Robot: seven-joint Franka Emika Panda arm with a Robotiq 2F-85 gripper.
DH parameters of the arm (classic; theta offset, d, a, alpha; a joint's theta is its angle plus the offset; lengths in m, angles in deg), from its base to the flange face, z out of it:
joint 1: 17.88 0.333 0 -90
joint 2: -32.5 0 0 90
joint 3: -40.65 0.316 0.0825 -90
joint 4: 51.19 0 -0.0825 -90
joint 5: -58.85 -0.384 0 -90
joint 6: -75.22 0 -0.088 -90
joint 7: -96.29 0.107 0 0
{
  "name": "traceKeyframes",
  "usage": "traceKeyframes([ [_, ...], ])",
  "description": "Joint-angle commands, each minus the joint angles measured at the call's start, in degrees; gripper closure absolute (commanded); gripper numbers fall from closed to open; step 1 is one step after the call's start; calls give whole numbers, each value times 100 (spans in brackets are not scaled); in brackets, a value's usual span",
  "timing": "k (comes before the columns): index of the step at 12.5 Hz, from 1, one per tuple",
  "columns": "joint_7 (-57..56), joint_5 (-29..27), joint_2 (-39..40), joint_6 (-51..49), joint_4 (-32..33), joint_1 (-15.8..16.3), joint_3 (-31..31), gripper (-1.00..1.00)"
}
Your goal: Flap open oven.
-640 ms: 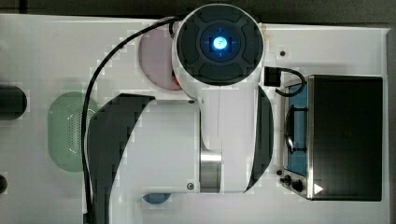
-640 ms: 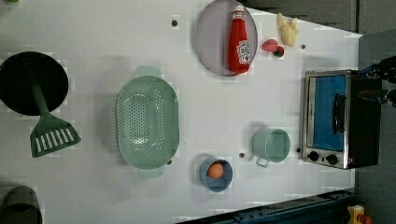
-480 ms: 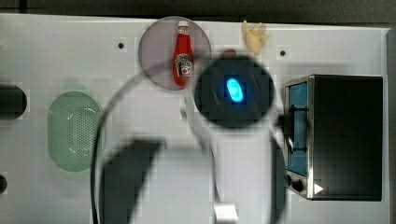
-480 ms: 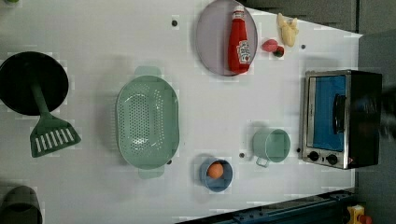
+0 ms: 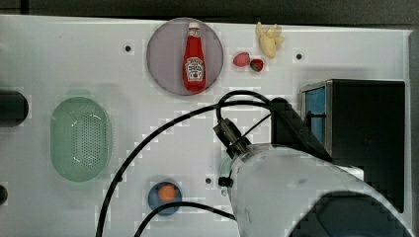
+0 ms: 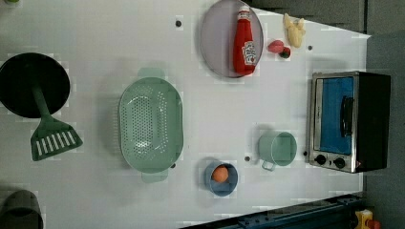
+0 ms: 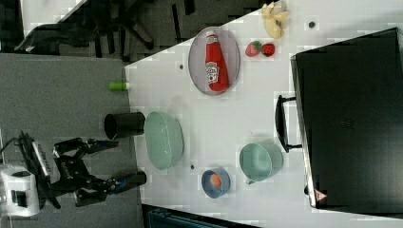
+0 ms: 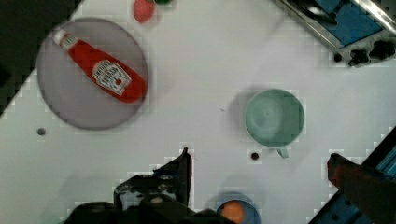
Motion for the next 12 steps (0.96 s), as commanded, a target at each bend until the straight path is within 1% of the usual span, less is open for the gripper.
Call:
traceKeyframes([
  [1, 135, -46, 206, 1, 157, 13, 24, -65],
  [3, 135, -46, 208, 1, 160, 13, 25, -15],
  [6, 118, -46, 210, -7, 250, 5, -6, 55],
  [7, 80, -44, 208, -6, 309, 3, -43, 65],
  [8, -90, -41, 210, -6, 386, -1, -98, 65],
  [10, -1054, -26, 211, 9, 588, -32, -249, 65],
  [12, -2202, 172, 211, 95, 807, -104, -408, 65],
])
